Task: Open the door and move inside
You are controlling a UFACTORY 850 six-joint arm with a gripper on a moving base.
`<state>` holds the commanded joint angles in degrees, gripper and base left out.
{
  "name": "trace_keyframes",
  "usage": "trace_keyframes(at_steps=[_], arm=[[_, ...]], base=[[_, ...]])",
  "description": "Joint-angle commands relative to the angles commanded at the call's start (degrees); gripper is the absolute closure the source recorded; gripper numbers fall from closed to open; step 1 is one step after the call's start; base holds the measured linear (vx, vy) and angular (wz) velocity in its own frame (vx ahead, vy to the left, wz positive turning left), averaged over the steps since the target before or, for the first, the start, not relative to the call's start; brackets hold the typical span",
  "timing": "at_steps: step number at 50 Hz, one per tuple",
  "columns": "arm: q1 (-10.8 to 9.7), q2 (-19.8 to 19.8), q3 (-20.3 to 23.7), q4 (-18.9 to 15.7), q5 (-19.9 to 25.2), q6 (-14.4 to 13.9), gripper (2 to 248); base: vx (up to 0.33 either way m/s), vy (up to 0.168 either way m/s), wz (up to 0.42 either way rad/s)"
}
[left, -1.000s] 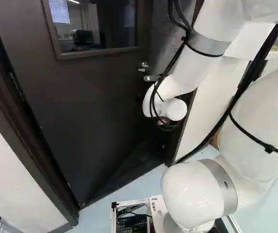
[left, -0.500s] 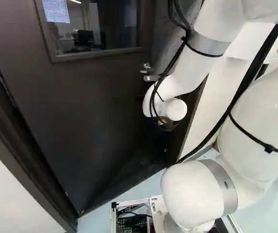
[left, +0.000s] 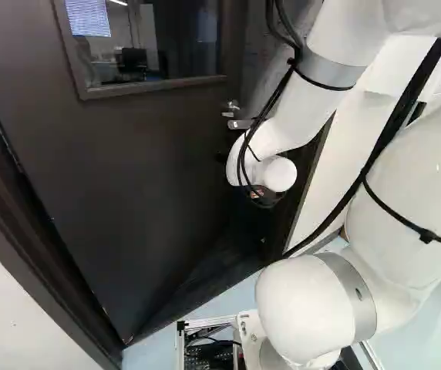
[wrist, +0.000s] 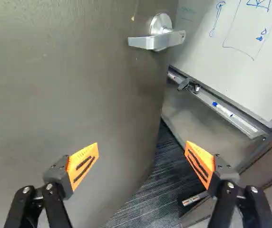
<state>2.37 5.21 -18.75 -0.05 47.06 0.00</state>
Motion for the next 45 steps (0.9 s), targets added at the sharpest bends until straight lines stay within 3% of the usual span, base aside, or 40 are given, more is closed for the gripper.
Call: trace_keyframes(at_steps=[19,45], arm=[[0.4,-1.9,-1.9,1.5,0.0,0.0,3],[1.4,-7.4,-7.4,5.3,0.0,0.0,3]], base=[[0.000,0.000,0.002],[0.000,0.000,0.000]])
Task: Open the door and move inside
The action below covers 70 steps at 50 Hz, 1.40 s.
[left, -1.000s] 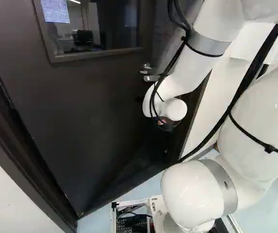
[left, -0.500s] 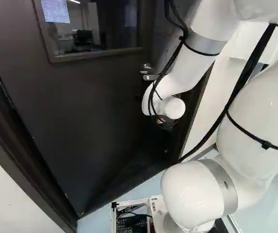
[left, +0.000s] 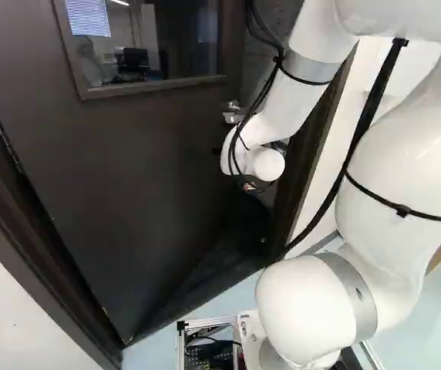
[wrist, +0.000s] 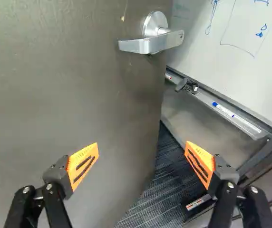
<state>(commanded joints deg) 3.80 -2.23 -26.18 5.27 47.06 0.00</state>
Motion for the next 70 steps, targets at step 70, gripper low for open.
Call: trace_keyframes(at_steps=[70], arm=[[4.8,-15.6,-17.5,10.1,0.0,0.0,3]], base=[[0.000,0.000,0.000]])
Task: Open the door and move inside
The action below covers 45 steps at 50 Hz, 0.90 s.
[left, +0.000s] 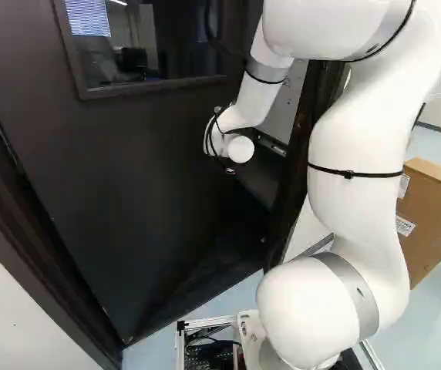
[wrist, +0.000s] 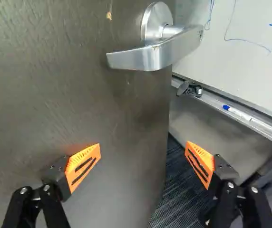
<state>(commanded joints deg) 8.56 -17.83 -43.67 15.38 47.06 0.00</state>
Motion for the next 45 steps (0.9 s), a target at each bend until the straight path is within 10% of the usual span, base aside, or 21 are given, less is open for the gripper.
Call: trace_keyframes(at_steps=[45], arm=[[3.6,-6.9,-8.5,0.1,0.0,0.0,3]], base=[[0.000,0.000,0.000]])
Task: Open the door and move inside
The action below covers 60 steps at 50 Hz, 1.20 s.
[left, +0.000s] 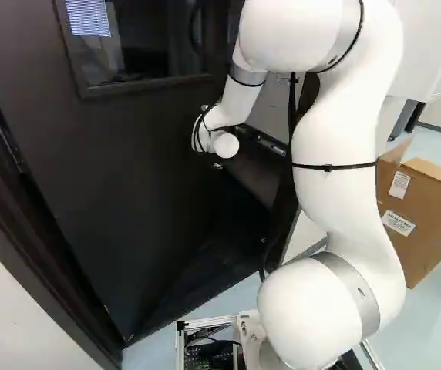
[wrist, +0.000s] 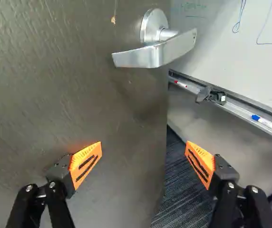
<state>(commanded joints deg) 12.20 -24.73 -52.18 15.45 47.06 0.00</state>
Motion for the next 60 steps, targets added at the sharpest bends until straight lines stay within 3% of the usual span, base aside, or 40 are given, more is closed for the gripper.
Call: trace_keyframes(at_steps=[28,60], arm=[[2.9,-5.0,-6.4,1.9,0.0,0.0,3],[6.4,-11.4,-15.0,6.4,0.0,0.0,3]], base=[[0.000,0.000,0.000],[0.000,0.000,0.000]])
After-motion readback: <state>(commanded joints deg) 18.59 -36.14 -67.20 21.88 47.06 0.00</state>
